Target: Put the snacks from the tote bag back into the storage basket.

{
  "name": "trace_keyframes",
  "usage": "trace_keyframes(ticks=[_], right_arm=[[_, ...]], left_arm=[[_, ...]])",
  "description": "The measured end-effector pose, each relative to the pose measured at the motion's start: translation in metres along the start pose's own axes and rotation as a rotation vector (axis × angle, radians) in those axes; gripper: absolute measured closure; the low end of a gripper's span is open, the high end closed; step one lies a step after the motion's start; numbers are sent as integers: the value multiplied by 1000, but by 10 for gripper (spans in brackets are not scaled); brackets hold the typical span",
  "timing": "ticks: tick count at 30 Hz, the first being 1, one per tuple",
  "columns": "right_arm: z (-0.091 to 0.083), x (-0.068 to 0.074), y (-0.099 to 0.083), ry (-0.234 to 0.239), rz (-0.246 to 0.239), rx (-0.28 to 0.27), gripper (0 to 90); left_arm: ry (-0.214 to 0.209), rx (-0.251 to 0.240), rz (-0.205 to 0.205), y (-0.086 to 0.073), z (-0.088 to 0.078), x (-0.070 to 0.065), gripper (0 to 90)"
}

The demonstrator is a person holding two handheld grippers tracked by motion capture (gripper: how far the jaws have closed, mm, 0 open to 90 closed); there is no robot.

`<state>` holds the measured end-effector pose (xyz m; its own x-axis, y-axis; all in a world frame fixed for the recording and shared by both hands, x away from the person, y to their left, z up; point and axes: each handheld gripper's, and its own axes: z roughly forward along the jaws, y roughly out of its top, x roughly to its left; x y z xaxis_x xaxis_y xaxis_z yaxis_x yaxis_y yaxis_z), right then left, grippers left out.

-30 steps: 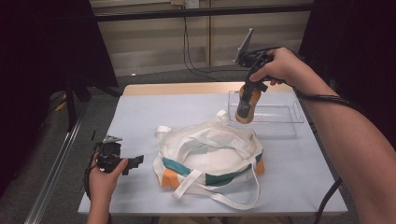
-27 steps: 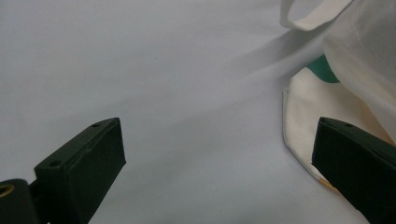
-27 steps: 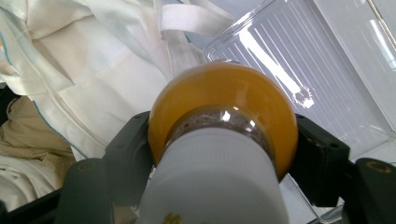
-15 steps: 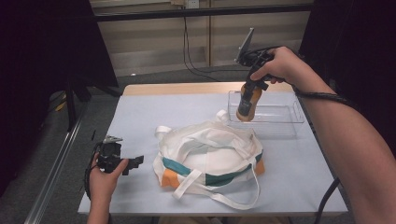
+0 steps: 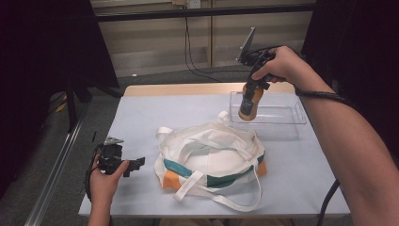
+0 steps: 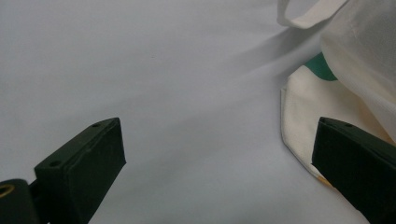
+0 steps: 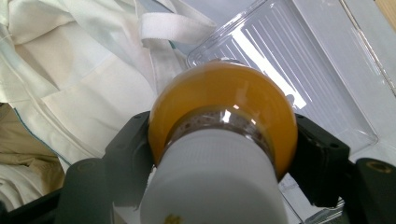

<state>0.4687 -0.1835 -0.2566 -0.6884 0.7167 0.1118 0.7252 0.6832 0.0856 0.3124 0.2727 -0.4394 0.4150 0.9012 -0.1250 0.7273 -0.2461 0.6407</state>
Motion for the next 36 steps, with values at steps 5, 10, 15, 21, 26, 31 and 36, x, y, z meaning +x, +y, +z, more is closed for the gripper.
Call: trace_keyframes(ticks=[5,10,15,21,26,31,36], right_arm=[[1,-3,1,8,3,-2,298],[2,-6,2,3,12,3,298],[4,-8,5,2,11,1,298],[6,-9,9,-4,10,4,298],[10,-10,12,-1,2,6,298],[13,-10,14,-14,-10,13,298],[18,-13,16,-8,-14,17,298]], left_arm=[[2,1,4,0,0,0,24],[2,0,1,0,1,0,24],[0,4,3,0,1,0,24],[5,3,5,-1,1,0,24],[2,5,-2,-1,1,0,24],[4,11,5,-1,2,0,24],[6,15,9,-2,3,-1,24]])
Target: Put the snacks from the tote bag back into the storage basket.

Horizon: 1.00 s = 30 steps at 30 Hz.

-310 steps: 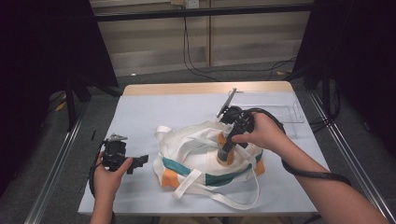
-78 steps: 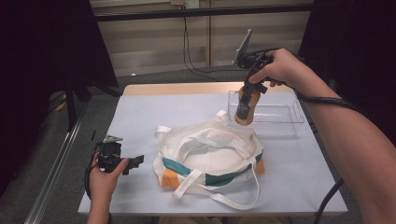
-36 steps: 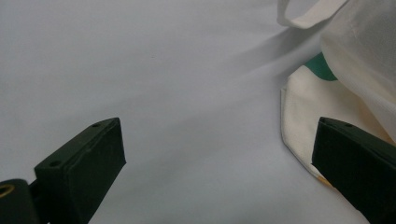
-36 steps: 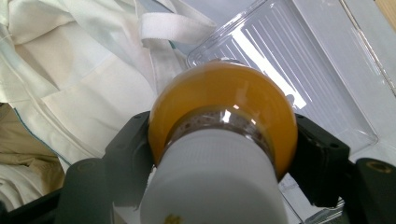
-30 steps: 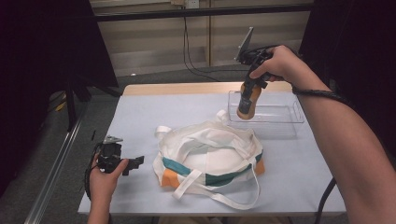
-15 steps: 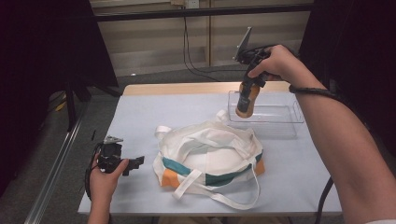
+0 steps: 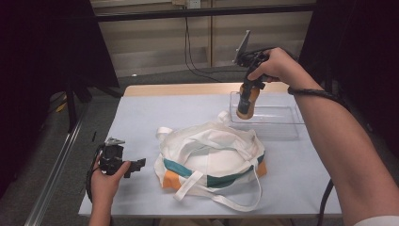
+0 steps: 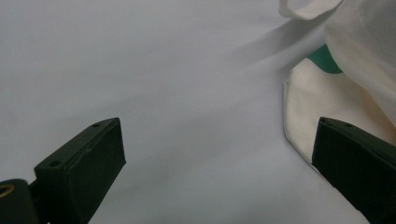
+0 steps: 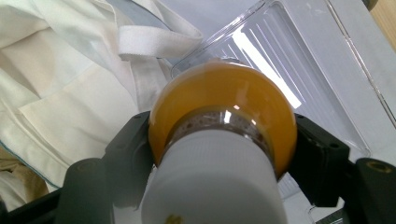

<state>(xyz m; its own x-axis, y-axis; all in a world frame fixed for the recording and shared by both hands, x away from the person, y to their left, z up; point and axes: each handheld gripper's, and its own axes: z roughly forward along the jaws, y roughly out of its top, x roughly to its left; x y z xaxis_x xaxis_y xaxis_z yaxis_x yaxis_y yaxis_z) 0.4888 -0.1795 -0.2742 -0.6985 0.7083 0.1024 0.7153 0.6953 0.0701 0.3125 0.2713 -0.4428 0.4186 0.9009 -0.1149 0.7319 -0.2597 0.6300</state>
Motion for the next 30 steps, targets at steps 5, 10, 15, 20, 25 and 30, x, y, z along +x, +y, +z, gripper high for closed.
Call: trace_keyframes(ticks=[5,10,15,20,25,30], right_arm=[[4,0,2,1,-6,0,298],[8,1,5,-1,-14,2,298],[12,2,7,-4,-17,13,298],[16,2,9,0,-29,10,298],[20,3,10,-1,-29,17,298],[21,4,12,-1,-40,15,298]], left_arm=[[1,-2,-1,0,-1,1,24],[1,1,3,0,-1,1,24],[3,-14,-12,0,-2,1,24],[3,-15,-12,0,-2,1,24],[4,-13,-10,0,-2,1,23],[3,-14,-11,-1,-2,1,23]])
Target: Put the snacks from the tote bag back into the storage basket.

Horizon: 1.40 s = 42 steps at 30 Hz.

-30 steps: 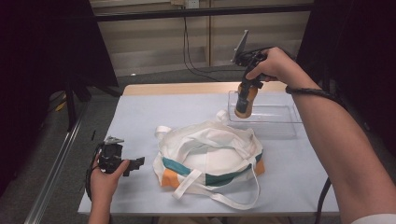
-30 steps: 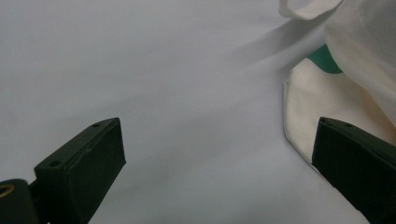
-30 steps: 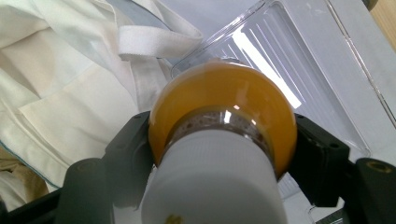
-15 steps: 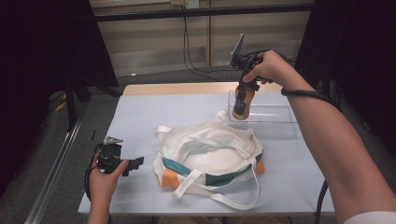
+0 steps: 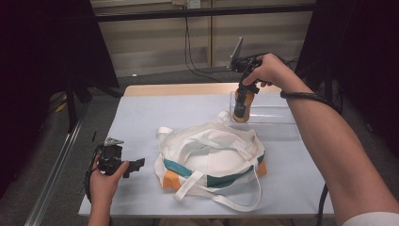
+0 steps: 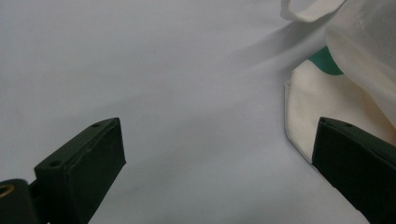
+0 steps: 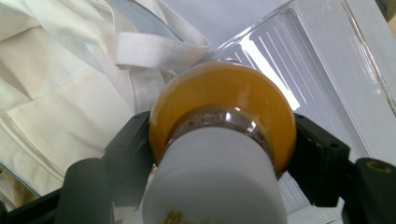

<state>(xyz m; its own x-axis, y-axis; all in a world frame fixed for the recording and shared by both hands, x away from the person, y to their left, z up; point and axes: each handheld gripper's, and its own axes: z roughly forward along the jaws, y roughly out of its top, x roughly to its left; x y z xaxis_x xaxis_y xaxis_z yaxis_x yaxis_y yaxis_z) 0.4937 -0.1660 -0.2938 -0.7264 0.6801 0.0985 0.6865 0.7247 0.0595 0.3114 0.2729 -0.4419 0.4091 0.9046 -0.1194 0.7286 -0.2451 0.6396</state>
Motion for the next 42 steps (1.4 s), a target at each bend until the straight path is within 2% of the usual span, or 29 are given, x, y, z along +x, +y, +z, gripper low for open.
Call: trace_keyframes(ticks=[7,9,10,12,26,42], right_arm=[[3,-1,1,3,-18,1,298],[5,-1,1,7,-12,6,298],[5,-1,1,7,-11,6,297],[6,-1,1,11,-4,6,297],[14,-1,3,8,-22,19,297],[23,1,5,7,-15,17,297]], left_arm=[[2,8,11,0,-1,1,23],[0,11,14,0,-1,1,23],[-3,3,0,-1,-1,0,23],[-2,11,9,-1,-1,1,23],[-1,13,12,-2,-1,1,23],[-7,11,13,-1,-1,1,23]])
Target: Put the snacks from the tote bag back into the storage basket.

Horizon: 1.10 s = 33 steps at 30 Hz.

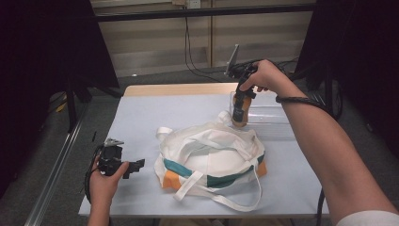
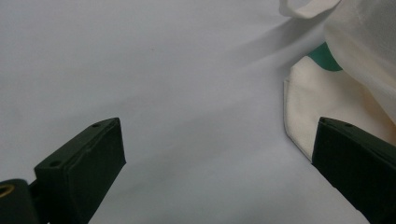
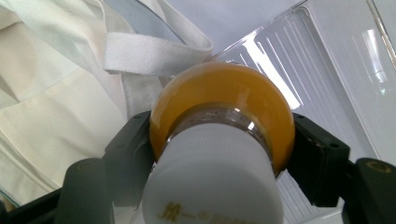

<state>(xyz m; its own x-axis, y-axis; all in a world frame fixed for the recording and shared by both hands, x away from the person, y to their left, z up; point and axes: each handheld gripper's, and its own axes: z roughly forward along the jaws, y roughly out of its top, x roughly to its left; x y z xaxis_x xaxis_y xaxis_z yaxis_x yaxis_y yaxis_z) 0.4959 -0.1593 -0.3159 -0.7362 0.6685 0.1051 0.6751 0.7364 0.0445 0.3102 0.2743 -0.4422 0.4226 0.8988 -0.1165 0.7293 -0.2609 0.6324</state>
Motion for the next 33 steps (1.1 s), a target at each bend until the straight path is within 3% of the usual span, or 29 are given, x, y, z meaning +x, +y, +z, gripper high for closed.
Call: trace_keyframes(ticks=[33], right_arm=[[14,-1,-2,4,-4,5,297]], left_arm=[[2,-2,4,0,0,1,24]])
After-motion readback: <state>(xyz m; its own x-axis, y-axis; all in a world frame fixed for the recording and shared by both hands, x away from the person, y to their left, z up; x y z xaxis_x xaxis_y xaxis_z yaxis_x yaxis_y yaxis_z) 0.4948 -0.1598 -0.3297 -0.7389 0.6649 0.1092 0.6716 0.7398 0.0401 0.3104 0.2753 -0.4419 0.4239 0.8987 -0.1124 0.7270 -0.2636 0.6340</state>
